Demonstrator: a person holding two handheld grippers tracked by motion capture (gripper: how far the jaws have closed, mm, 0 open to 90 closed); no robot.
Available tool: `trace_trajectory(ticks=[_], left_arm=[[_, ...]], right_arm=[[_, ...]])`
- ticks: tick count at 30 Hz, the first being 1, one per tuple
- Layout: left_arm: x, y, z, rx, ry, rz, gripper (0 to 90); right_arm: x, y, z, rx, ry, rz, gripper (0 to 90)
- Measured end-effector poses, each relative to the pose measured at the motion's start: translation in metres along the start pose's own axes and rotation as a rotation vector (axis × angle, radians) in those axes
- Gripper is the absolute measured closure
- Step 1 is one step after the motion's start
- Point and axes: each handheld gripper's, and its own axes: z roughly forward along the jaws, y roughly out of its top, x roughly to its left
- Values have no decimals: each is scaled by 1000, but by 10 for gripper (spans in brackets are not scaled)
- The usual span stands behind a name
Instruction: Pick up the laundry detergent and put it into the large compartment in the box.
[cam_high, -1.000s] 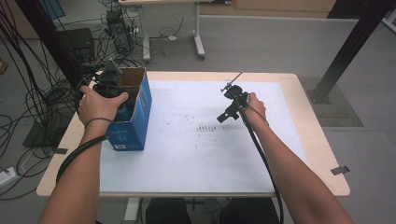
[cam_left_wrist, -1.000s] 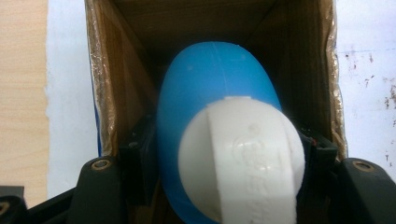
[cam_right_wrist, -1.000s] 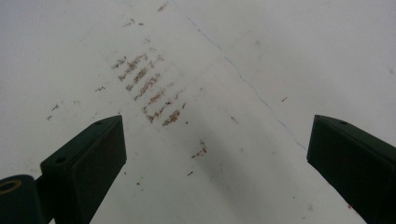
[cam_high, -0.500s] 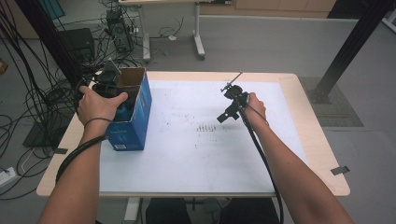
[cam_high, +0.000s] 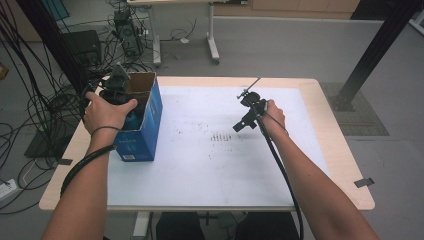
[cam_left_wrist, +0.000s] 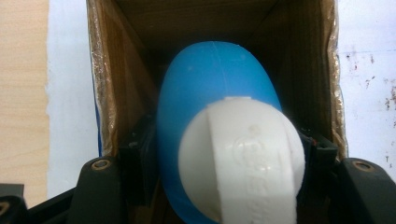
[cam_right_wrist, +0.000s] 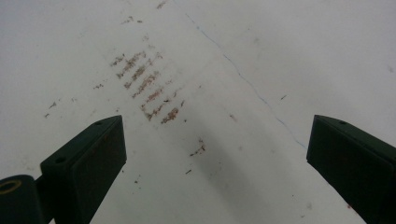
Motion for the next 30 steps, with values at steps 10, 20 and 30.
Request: trace_trajectory(ticks=[10, 20, 30], left_arm=[[0, 0, 0, 1, 2, -2, 376], [1, -1, -1, 9, 3, -1, 376], [2, -1, -1, 11, -1, -14, 374]], right_arm=[[-1, -1, -1, -1, 1, 3, 41], [-1, -1, -2, -3, -3, 1, 41], [-1, -1, -3, -4, -4, 1, 42]])
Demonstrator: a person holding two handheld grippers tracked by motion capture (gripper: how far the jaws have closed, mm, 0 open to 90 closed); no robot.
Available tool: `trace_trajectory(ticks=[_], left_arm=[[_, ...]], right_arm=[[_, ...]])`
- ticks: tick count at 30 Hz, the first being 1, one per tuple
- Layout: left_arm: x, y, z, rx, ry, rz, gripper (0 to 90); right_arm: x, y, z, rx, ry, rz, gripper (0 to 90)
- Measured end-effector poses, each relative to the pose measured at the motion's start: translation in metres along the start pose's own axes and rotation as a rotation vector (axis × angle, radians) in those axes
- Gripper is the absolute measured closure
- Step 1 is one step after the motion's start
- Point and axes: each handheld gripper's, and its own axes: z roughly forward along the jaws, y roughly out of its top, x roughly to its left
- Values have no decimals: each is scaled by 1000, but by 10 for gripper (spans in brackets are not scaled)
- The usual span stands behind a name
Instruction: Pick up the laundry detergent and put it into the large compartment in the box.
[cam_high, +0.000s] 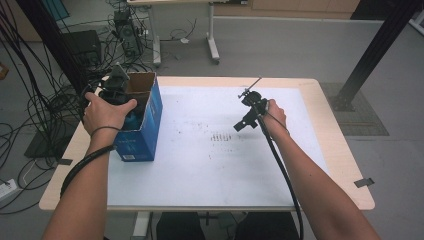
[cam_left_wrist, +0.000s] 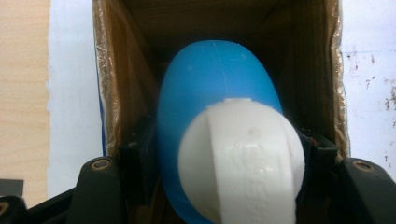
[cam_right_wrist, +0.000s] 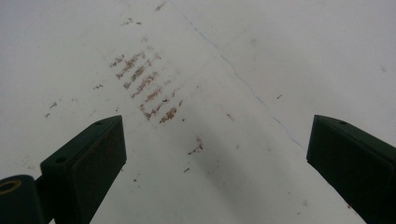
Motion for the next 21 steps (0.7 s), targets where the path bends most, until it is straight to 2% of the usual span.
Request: trace_trajectory(ticks=[6, 15, 21], left_arm=[[1, 1, -1, -3, -6, -6, 363], [0, 3, -6, 4, 17, -11, 301], [-1, 3, -10, 16, 17, -9, 261]], right_arm=[[0, 0, -1, -3, -2, -5, 42], [0, 0, -1, -4, 2, -2, 42], [1, 0, -1, -4, 0, -1, 42]])
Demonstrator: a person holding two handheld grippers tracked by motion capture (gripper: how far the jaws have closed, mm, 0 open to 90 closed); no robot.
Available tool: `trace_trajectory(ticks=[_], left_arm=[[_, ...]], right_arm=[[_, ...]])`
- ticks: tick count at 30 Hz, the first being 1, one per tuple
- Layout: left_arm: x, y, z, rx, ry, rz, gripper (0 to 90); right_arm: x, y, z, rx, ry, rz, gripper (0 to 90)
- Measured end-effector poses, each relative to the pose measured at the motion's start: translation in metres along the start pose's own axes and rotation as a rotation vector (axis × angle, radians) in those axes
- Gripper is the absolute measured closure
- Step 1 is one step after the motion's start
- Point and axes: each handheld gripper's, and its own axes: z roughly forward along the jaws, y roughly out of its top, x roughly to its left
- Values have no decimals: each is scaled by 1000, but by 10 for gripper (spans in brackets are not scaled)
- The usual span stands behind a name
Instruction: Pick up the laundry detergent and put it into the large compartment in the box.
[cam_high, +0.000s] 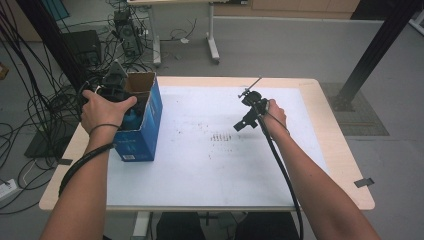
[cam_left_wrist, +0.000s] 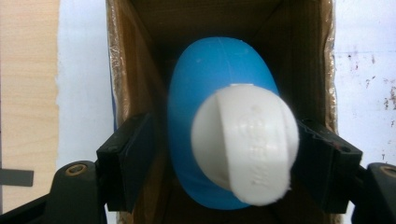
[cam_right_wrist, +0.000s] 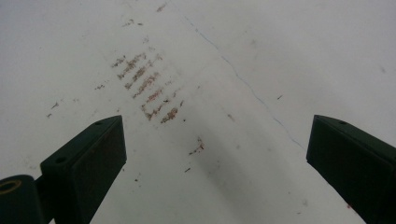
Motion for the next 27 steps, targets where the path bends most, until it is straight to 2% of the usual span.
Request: trace_trajectory(ticks=[11, 18, 26, 27], left_arm=[[-3, 2, -11, 4, 10, 5, 162], [-5, 3, -23, 1, 6, 10, 140], [-10, 7, -41, 18, -2, 35, 107], [-12, 7, -44, 26, 0, 48, 107]], right_arm=[[1, 1, -2, -3, -1, -6, 42], [3, 2, -2, -6, -4, -17, 43], [3, 2, -4, -6, -7, -17, 43], [3, 2, -4, -6, -7, -17, 43]])
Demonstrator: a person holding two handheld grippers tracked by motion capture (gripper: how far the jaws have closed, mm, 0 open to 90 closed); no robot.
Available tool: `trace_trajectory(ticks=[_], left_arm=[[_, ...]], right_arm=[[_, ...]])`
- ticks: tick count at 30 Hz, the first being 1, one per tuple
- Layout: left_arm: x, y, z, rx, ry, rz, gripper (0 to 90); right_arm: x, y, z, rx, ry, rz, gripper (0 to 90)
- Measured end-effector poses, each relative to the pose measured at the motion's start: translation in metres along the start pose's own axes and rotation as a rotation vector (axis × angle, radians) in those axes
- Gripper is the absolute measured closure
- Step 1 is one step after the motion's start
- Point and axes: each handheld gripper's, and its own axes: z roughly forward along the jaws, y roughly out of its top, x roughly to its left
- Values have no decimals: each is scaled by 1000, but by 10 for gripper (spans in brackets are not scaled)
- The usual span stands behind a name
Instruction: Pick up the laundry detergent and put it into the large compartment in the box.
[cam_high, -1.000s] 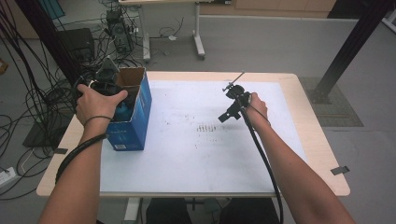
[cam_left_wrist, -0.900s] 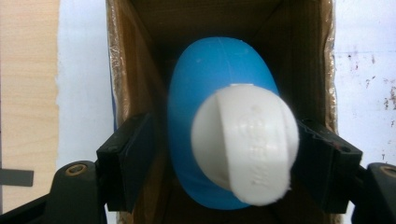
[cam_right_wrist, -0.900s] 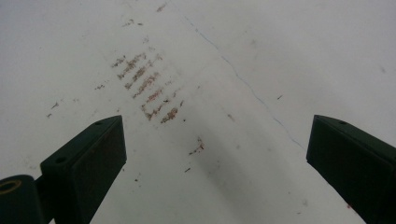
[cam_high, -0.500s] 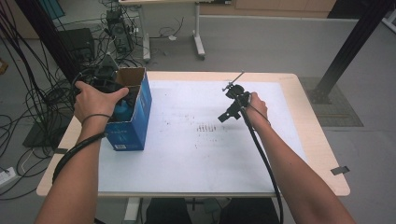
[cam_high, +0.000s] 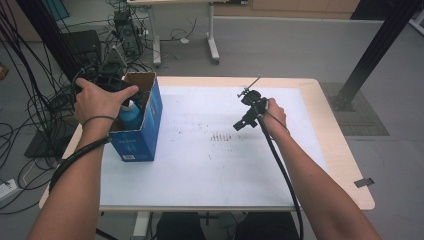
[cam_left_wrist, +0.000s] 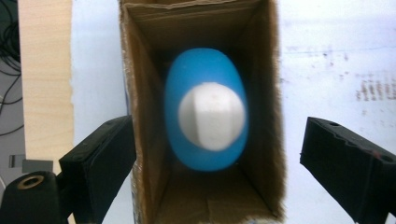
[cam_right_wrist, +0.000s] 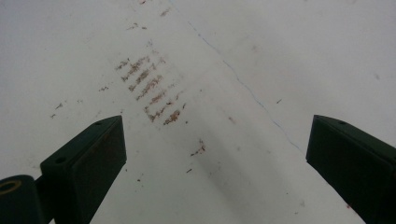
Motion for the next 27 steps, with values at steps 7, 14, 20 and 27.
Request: trace_trajectory(ticks=[7, 14, 20, 27], left_arm=[[-9, 2, -16, 0, 8, 23, 82], [-17, 2, -35, -11, -10, 67, 48], [-28, 1, -52, -19, -11, 106, 47], [-41, -2, -60, 1, -29, 149, 46]], right_arm=[[0, 1, -1, 3, -6, -5, 43], [-1, 0, -3, 4, -8, -8, 43], [0, 1, -3, 1, -10, -7, 44], [-1, 1, -4, 2, -9, -9, 44]])
